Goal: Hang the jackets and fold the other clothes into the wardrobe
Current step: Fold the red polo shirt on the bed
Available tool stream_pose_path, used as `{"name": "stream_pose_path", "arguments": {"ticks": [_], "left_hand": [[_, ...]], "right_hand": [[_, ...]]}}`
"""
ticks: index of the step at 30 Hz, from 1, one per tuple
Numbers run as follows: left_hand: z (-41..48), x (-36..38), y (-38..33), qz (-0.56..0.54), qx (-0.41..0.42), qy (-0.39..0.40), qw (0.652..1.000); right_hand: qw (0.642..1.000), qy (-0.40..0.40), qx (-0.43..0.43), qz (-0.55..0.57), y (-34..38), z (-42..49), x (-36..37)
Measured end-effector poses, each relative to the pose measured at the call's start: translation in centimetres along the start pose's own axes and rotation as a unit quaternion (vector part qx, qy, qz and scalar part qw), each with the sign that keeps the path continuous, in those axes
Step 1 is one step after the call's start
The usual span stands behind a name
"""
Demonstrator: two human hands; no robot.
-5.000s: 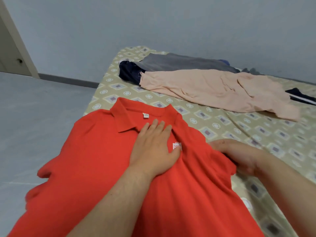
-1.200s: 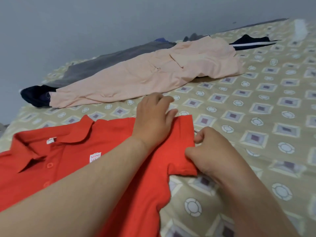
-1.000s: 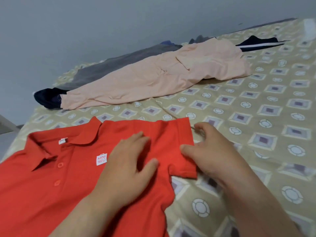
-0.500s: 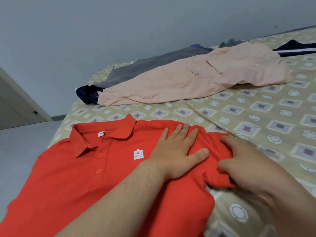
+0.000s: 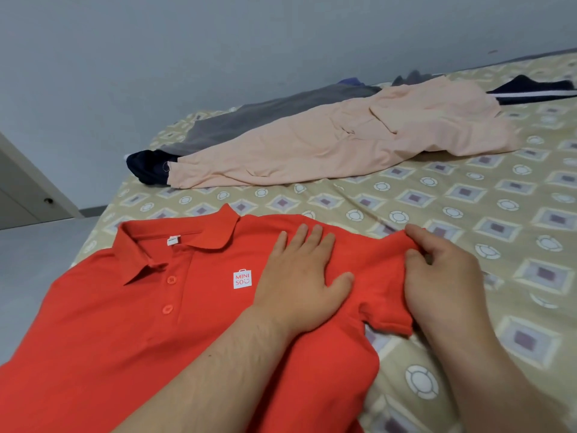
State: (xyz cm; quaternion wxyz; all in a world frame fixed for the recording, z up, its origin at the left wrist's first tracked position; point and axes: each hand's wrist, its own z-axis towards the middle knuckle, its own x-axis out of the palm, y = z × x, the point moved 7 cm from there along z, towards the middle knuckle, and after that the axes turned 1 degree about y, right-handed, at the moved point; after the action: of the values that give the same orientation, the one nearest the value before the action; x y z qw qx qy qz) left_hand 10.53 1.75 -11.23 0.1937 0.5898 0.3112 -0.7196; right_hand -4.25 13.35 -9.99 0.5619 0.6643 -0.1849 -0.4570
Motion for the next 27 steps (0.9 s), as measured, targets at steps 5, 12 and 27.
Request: {"name": "stream_pose_path", "arguments": {"ticks": [5, 12, 27], "left_hand": [[1.1, 1.5, 0.4, 0.011, 0.014, 0.096, 0.995], [-2.7, -2.8, 4.0, -0.14, -0.073, -0.018, 0.987], [-7.7, -4.0, 10.1, -0.368, -0.233, -0.156, 0.887]], "right_hand": [[0.986, 0.167, 0.025, 0.008, -0.3, 0.0, 1.8], [0.958, 0.104, 0.101, 0.248, -0.8, 0.0, 2.1], [0.935, 0.264, -0.211, -0.105, 6.3, -6.2, 5.2]]}}
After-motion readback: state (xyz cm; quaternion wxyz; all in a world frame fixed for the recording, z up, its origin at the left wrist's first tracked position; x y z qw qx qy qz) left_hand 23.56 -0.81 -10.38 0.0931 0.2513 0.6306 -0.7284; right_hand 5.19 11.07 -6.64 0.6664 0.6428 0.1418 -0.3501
